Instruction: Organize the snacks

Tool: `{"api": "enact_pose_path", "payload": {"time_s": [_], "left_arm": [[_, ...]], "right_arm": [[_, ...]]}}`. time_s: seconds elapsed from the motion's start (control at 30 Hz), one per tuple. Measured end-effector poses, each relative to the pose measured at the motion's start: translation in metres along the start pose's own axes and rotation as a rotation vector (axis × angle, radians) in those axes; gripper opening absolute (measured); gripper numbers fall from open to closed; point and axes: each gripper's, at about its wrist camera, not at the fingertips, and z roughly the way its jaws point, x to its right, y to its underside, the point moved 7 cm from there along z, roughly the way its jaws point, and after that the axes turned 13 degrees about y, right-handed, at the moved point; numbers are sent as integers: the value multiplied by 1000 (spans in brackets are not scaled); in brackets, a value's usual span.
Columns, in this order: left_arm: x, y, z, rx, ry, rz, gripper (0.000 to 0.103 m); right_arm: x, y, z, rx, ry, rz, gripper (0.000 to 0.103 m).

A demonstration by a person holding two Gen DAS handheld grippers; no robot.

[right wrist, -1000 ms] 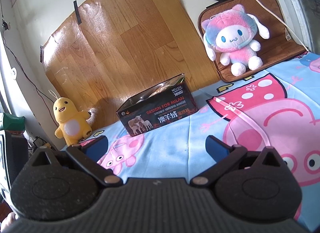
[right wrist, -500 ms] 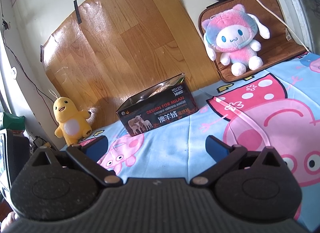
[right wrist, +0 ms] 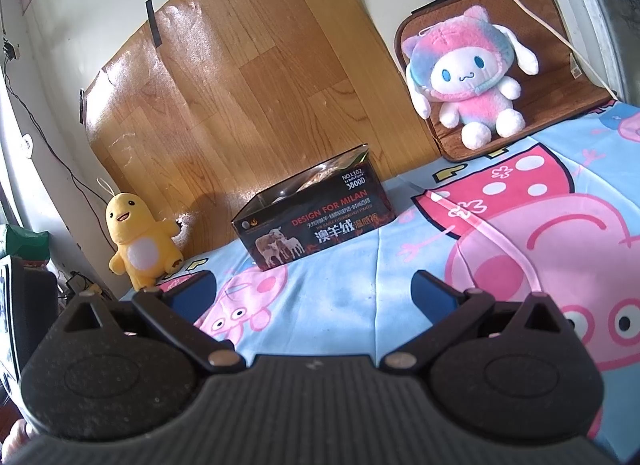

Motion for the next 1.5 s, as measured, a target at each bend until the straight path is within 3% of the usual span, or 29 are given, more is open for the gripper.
{"api": "enact_pose_path", "payload": {"time_s": [0.67, 1.5], "left_arm": [[0, 4, 3, -42, 28, -22, 103], [4, 14, 15, -132, 117, -80, 103]], "right_arm": [[-2, 3, 1, -5, -2, -5, 103], [-2, 5, 2, -12, -1, -6, 103]]}}
